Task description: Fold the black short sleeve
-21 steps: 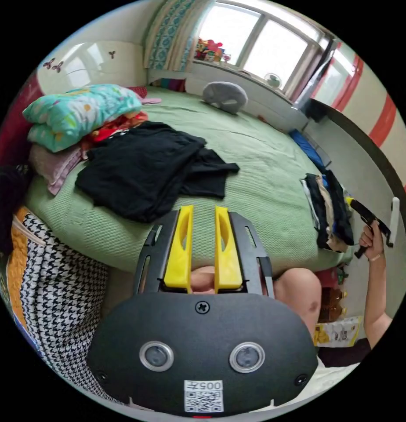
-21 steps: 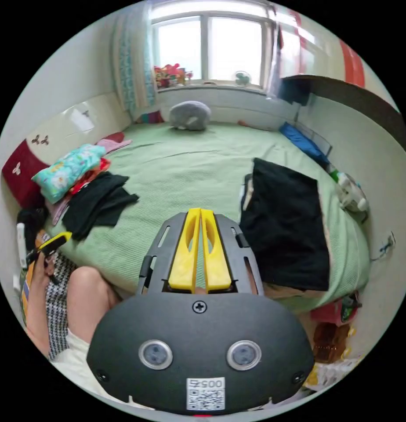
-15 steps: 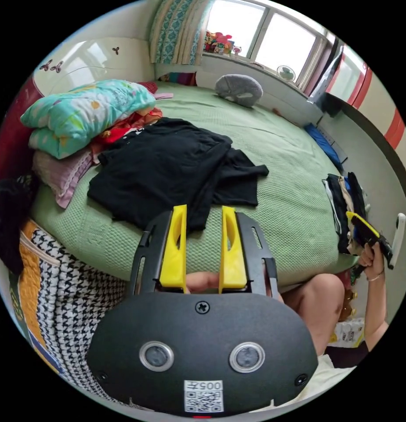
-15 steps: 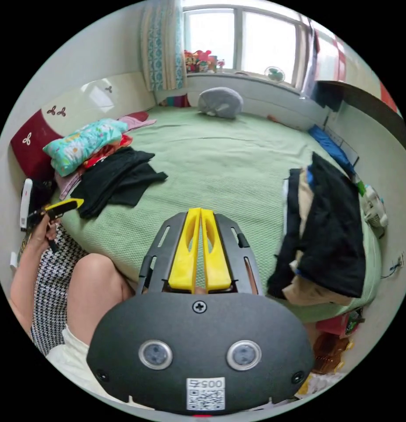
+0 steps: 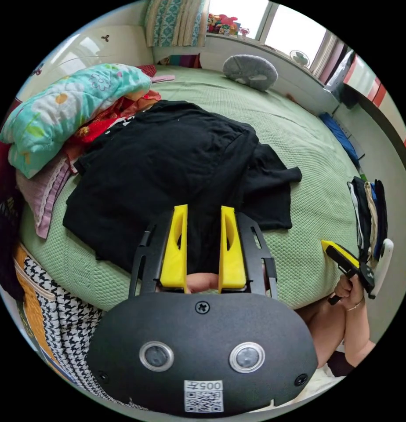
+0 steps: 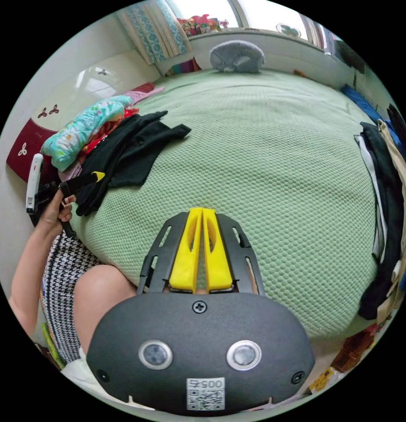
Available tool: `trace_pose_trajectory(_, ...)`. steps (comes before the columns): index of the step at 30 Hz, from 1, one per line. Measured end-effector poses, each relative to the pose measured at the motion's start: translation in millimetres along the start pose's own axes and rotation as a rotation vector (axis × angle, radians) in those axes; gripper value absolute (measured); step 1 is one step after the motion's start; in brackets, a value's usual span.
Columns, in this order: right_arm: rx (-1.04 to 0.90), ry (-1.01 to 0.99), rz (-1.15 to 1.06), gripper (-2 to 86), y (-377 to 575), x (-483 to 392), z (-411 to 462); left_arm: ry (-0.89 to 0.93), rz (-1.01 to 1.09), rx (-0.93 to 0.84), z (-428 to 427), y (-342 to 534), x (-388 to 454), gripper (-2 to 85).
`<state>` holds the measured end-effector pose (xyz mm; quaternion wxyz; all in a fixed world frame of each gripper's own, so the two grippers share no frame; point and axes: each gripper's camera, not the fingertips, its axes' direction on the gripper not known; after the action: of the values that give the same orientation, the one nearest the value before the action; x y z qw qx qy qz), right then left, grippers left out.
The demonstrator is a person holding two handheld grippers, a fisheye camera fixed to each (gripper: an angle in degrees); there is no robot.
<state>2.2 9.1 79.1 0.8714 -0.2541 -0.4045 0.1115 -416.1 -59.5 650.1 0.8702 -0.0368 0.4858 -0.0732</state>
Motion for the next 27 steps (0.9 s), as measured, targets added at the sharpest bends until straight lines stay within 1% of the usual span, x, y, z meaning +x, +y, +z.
trace_pose_trajectory(2,-0.015,0.026,-0.044,-1.0,-4,-10,10,0.015,0.010,-0.006,-2,-6,-12,7.9)
trace_pose_trajectory(7,-0.039,0.039,-0.068,-1.0,-10,-24,32,0.022,0.044,-0.058,4,-21,-29,6.8)
trace_pose_trajectory(12,-0.044,0.082,-0.095,-1.0,-11,-42,49,-0.057,0.067,-0.086,11,-32,-33,7.4)
trace_pose_trajectory(14,-0.031,0.129,-0.128,-1.0,-9,-55,57,-0.103,0.080,-0.095,13,-36,-33,7.5)
trace_pose_trajectory(20,-0.003,0.273,-0.257,-1.0,-2,-89,79,-0.026,-0.008,-0.048,4,-35,-57,6.4)
trace_pose_trajectory(24,0.001,0.279,-0.261,-1.0,-1,-95,88,0.055,-0.075,-0.076,-19,-39,-70,3.5)
trace_pose_trajectory(27,0.000,0.265,-0.229,-1.0,-2,-97,93,0.017,-0.054,-0.054,-52,-53,-76,2.4)
